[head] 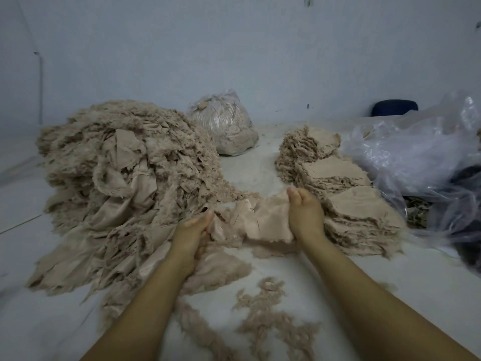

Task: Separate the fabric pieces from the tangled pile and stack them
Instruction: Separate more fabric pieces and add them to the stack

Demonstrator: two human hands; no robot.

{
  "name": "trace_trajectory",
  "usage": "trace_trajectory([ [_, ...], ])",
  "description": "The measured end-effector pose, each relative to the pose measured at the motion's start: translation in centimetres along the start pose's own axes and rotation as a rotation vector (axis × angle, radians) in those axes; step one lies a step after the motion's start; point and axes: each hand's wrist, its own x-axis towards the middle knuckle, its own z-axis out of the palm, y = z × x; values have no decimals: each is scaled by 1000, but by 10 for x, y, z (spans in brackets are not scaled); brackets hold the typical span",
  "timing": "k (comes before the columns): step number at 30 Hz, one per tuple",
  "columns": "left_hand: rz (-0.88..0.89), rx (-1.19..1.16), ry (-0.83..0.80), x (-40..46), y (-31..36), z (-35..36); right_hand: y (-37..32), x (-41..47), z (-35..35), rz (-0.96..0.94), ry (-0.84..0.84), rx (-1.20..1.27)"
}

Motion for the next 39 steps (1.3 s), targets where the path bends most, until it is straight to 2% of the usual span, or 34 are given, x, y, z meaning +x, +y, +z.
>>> trace_trajectory([
  [2,151,286,-8,1,-6,-1,-10,7,-4,-128,-198,-99],
  [4,270,569,-89,2,-14,4,-24,15,-8,-231,-434,-116],
  [7,350,856,-102,5,-19,5,-39,35,-13,-217,-696,-128],
  [9,385,916,-93,6,-18,2,-37,48,-13,-221,-726,-224],
  [11,401,1000,-116,3,-19,1,-27,53,-6,-290,-709,-528],
  [13,428,1135,-125,2,-20,3,-15,45,4,-402,-615,-814],
  [14,451,1148,-105,2,-19,4,-11,38,9,-428,-577,-799],
  [16,484,1008,-48,2,-19,6,-6,20,23,-421,-581,-640],
  [18,401,635,-12,1,-16,7,-5,6,36,-287,-586,-536],
  [20,294,210,-36,-2,-10,9,-11,-3,46,40,-566,-248],
  [22,251,14,-99,-2,-6,8,-22,-9,52,398,-602,223],
  [23,244,-22,-132,-2,-5,8,-27,-10,55,467,-601,403],
  [26,193,-46,-104,-1,-1,5,-27,-9,59,343,-484,551],
  [28,120,-108,-95,0,1,5,-26,-13,57,279,-483,594],
  [31,10,-302,-266,1,3,6,-23,-24,54,259,-606,631],
  [34,36,-238,-384,-2,0,7,-19,-33,53,99,-656,412],
  [37,70,-240,-269,-1,0,8,-20,-40,55,59,-597,209],
  [39,83,-286,-171,1,2,6,-20,-41,52,230,-537,319],
])
